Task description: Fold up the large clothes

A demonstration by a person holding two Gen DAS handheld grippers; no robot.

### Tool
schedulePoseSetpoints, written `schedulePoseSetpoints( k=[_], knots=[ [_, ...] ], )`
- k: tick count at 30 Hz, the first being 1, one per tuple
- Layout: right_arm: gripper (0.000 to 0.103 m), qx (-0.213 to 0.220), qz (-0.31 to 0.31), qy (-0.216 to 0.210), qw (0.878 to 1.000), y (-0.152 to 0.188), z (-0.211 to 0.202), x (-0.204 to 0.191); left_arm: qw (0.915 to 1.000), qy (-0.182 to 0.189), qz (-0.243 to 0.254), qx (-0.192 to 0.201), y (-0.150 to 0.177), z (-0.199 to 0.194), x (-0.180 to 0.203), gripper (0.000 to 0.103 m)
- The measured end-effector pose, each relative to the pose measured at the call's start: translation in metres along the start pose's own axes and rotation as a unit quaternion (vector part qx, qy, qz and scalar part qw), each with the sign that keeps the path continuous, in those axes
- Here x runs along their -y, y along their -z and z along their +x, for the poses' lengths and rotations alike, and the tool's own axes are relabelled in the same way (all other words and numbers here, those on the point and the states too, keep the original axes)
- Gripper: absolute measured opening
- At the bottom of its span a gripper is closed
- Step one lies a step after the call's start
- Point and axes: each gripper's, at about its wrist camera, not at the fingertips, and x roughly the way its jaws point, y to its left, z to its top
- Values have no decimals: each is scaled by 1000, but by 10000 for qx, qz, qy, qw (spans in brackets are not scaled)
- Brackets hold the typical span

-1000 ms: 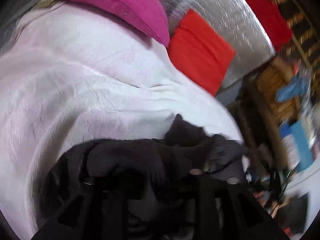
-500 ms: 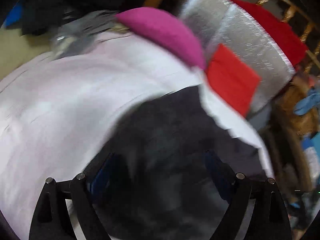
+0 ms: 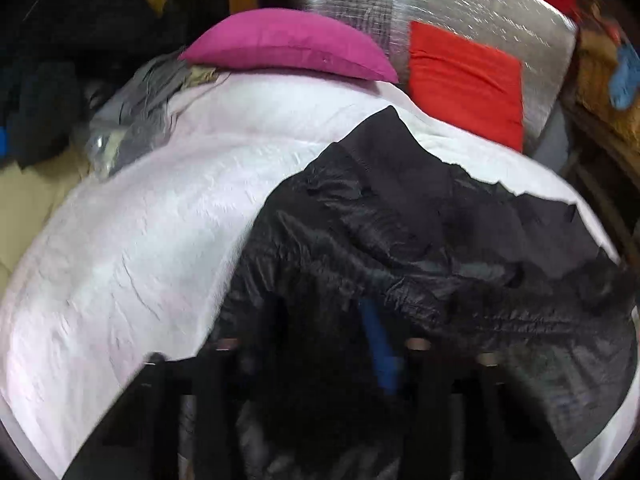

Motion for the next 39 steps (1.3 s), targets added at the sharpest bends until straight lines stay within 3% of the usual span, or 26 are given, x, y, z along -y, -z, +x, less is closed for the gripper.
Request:
schedulePoseSetpoints(
  k=[2, 5, 6, 7, 9, 11, 13, 17, 20, 23, 30, 32, 35, 37, 39],
  knots=[
    [92, 106, 229, 16, 9997, -3, -7, 16, 10000, -72, 36, 7, -2, 1, -3, 24],
    [92, 370, 721, 148, 9966, -8, -24, 52, 9993, 126, -350, -59, -8, 1, -22, 23],
    [92, 401, 882, 131, 9952, -8, -27, 63, 9988, 156, -455, -46, -9, 0, -28, 28],
    [92, 394, 1147, 62, 9926, -7, -30, 79, 9984, 175, -545, -38, -11, -1, -33, 35],
    [92, 319, 1550, -147, 9873, -5, -31, 102, 9977, 185, -651, -58, -11, -3, -41, 74],
    [92, 188, 1778, -315, 9834, -2, -30, 117, 9970, 222, -744, 33, -11, -7, -46, 75],
    [92, 12, 1698, -222, 9852, 1, -25, 119, 9973, 261, -677, 59, -12, -10, -47, 75],
    [92, -352, 1744, -235, 9838, 11, -10, 128, 9980, -5, -627, -68, -14, 0, -53, 78],
    [92, -543, 2003, -492, 9770, 17, -1, 139, 9923, 530, -1019, -454, -14, 13, -65, 78],
    [92, -573, 2114, -696, 9732, 18, 1, 142, 9859, 936, -1248, -601, -15, 18, -71, 78],
    [92, -907, 2443, -1136, 9587, 27, 25, 149, 9740, 1317, -1560, -987, -15, 36, -81, 83],
    [92, -841, 2532, -1017, 9584, 26, 19, 152, 9731, 1239, -1790, -749, -16, 23, -89, 83],
    [92, -249, 2408, -1015, 9649, 18, -17, 150, 9765, 1257, -1707, -384, -19, 0, -89, 83],
    [92, 152, 2377, -1164, 9642, 18, -47, 144, 9770, 1396, -1591, -244, -16, -15, -83, 83],
    [92, 275, 2470, -1450, 9577, 25, -64, 139, 9758, 1632, -1435, -227, -9, -26, -72, 83]
  ],
)
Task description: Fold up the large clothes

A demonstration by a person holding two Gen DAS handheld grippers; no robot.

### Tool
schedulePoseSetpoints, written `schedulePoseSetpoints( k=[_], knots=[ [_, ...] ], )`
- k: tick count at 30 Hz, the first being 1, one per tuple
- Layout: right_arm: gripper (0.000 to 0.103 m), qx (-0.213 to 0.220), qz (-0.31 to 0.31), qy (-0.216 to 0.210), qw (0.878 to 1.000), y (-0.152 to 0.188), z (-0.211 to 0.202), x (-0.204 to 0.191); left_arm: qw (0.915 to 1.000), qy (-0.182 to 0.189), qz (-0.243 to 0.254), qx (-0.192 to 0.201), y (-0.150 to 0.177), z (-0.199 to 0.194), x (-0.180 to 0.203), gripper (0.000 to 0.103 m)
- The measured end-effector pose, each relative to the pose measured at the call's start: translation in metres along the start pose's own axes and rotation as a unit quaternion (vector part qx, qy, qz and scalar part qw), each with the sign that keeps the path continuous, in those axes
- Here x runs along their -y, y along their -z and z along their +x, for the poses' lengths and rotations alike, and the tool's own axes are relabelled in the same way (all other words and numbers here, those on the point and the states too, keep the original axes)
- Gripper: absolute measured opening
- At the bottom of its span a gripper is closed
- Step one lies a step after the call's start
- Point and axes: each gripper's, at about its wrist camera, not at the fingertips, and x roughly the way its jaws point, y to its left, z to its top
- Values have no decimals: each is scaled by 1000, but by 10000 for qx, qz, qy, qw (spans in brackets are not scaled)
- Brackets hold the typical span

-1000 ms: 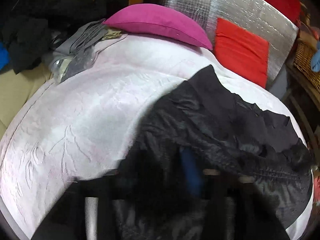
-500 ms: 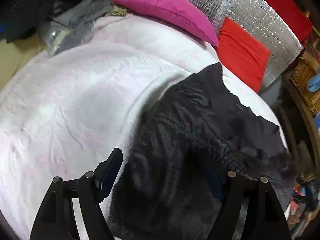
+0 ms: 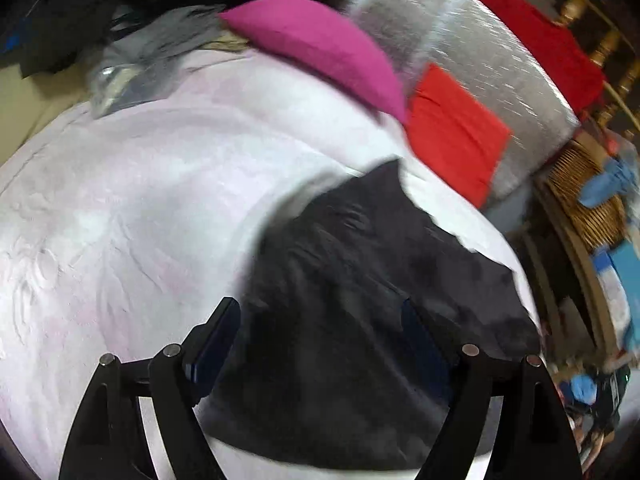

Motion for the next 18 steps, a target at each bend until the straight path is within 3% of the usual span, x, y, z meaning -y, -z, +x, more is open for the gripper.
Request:
schedulePoseSetpoints(
  k=[4, 10, 14, 18],
  knots=[
    [92, -257, 339, -493, 9979, 40, -15, -5, 9991, 323, 105, -268, 34, -5, 21, 83],
    [92, -760, 1188, -793, 9868, 98, -11, 0, 9960, 447, -422, -644, 84, -7, 22, 83],
    [92, -912, 1774, -650, 9777, 123, 12, 13, 9886, 395, -1162, -869, 94, 12, 6, 83],
    [92, -828, 2073, -364, 9741, 128, 28, 26, 9878, 186, -1396, -670, 92, 27, -3, 83]
  ],
)
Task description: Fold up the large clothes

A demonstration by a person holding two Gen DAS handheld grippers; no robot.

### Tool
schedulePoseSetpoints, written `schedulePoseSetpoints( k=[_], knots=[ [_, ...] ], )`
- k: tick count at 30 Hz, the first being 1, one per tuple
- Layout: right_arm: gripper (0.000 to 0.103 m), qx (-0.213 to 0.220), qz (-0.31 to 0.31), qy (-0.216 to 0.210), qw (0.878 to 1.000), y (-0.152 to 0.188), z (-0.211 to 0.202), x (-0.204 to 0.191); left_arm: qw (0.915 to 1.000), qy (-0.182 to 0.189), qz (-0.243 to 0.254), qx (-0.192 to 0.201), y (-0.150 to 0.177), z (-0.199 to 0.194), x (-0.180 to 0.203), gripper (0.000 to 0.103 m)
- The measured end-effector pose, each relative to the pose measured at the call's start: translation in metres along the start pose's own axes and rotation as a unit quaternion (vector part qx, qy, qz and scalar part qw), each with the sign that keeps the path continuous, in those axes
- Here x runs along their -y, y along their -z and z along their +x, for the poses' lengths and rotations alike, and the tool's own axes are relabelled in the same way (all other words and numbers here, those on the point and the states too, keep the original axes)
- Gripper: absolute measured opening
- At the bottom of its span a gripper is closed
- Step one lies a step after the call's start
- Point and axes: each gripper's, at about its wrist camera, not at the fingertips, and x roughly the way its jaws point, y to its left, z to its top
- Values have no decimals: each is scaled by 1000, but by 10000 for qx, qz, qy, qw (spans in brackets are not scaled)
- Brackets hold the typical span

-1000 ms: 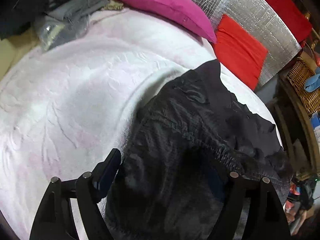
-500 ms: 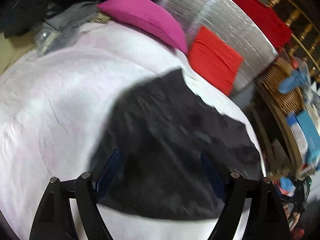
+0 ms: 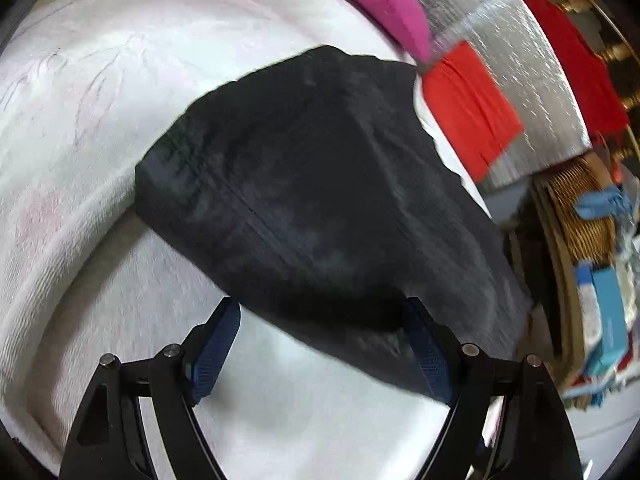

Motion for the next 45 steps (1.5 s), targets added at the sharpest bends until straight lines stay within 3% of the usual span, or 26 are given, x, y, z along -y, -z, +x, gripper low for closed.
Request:
schedulePoseSetpoints(
  k=[4, 16, 18, 20, 22, 27, 28, 35, 45],
  knots=[
    [92, 209, 245, -60, 9995, -6, 14, 8, 9989, 231, -354, 199, -6, 10, -7, 83],
    [93, 955, 149, -347, 9947, -26, 43, -4, 9910, 670, -900, 734, -8, 11, -30, 82],
    [93, 1055, 47, -232, 9941, -28, 47, -5, 9903, 697, -933, 761, -8, 8, -37, 77],
    [87, 1205, -158, -95, 9925, -27, 51, -14, 9907, 647, -905, 784, -6, 9, -43, 71],
    [63, 1254, -331, 206, 9913, -25, 56, -18, 9907, 628, -877, 824, -6, 2, -49, 65],
    [45, 1264, -578, 320, 9898, -24, 53, -29, 9920, 514, -668, 944, -2, -7, -40, 35],
    [42, 1294, -691, 334, 9886, -23, 53, -33, 9924, 467, -584, 975, -1, -10, -37, 32],
    [40, 1167, -1031, 247, 9875, -13, 24, -38, 9935, 568, -498, 853, 16, -48, -43, 25],
    [40, 898, -1179, 227, 9887, 36, -42, -1, 9967, 391, -189, 683, 97, -103, -66, 25]
  ],
)
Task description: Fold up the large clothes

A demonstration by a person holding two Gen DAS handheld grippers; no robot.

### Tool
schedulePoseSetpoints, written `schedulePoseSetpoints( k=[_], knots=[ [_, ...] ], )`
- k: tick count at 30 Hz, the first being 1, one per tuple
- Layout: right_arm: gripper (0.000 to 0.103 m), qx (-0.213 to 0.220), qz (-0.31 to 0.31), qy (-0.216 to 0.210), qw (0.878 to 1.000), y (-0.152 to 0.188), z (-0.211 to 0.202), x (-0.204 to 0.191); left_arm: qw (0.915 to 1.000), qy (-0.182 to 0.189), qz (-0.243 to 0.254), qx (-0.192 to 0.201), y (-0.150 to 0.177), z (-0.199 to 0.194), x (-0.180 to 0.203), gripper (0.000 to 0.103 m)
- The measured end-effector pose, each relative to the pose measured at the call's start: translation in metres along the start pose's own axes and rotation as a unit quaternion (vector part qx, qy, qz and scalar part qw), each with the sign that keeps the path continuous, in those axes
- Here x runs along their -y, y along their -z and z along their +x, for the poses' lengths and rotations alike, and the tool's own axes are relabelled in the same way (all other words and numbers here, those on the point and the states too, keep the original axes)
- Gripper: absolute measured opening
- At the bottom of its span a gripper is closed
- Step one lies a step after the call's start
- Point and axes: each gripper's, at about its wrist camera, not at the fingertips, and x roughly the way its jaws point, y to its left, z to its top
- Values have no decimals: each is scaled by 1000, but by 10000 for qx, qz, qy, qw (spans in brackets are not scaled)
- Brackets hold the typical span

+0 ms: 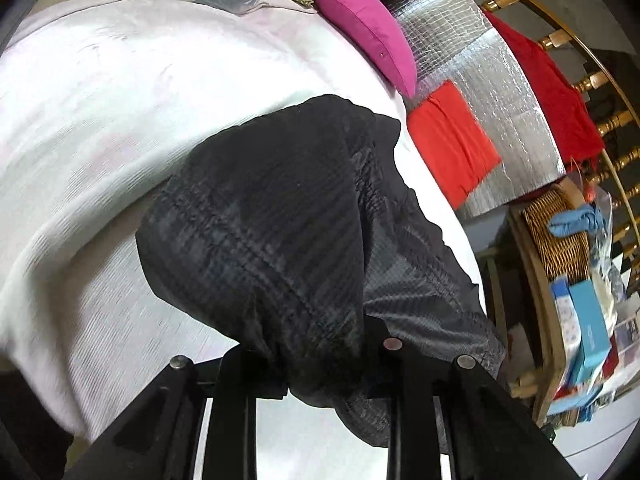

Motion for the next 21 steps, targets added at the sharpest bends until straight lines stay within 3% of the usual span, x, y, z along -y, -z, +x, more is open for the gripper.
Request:
schedulePoseSetpoints(
  k=[6, 8, 11, 12, 13, 18, 21],
  knots=[
    [40, -75, 0, 4, 10000, 27, -32, 16, 9999, -97, 128, -8, 39, -27, -15, 26],
    [40, -155, 90, 18, 9998, 28, -28, 20, 9997, -194, 75, -144, 39, -22, -20, 32],
    [59, -412, 369, 140, 9984, 26, -23, 27, 9985, -360, -135, -402, 35, -18, -27, 52],
    [70, -543, 476, 243, 9971, 27, -24, 28, 9979, -413, -151, -477, 35, -21, -29, 58],
    [71, -659, 516, 295, 9961, 28, -26, 28, 9973, -470, -108, -547, 35, -25, -28, 59],
    [72, -1044, -130, 622, 9925, 36, -56, 18, 9894, -838, 962, -687, 43, -63, -11, 64],
    [72, -1294, -627, 731, 9869, 36, -78, 8, 9791, -1014, 1665, -584, 47, -91, 6, 64]
  ],
)
